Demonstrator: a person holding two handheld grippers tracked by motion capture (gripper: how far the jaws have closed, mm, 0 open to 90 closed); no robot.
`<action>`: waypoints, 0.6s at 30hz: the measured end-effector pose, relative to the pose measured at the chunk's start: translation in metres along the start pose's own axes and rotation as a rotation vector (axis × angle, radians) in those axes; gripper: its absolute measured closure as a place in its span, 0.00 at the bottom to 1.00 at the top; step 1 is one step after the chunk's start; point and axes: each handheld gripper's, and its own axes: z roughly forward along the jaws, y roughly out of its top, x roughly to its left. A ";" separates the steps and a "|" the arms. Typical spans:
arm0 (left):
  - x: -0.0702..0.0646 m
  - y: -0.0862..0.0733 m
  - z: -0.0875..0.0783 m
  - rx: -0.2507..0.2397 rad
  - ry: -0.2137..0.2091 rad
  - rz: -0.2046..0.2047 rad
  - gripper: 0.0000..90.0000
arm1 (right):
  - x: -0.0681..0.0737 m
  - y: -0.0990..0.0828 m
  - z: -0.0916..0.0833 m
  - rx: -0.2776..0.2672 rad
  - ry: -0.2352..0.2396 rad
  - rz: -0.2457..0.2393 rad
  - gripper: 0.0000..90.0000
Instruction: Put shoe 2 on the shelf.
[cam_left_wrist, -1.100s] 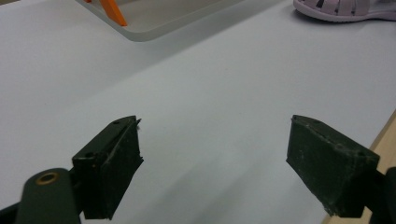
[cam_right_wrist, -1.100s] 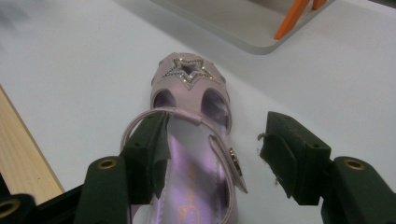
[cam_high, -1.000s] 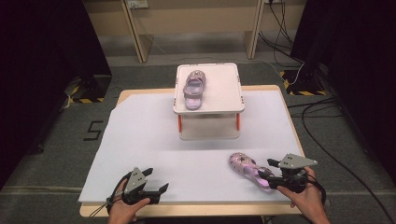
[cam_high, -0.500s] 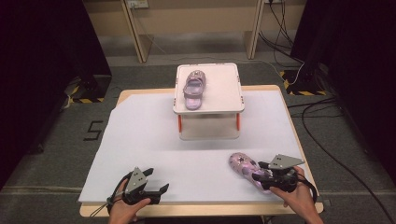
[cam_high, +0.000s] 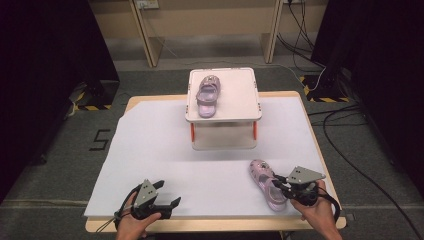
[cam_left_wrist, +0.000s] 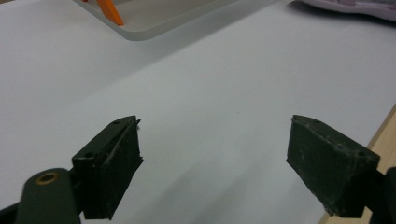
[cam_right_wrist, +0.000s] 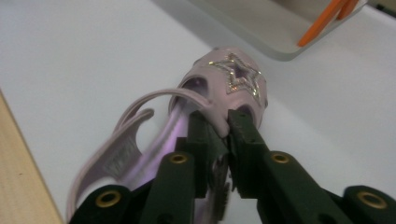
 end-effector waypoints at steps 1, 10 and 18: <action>0.000 0.000 0.000 0.001 -0.001 0.002 0.19 | 0.000 0.000 -0.001 -0.005 -0.005 0.000 0.91; 0.000 0.000 0.000 -0.001 0.000 -0.002 0.19 | -0.001 0.004 -0.008 -0.057 -0.006 0.046 0.92; 0.002 0.000 -0.001 -0.006 0.007 -0.007 0.19 | -0.004 0.018 -0.016 -0.152 0.050 0.111 0.92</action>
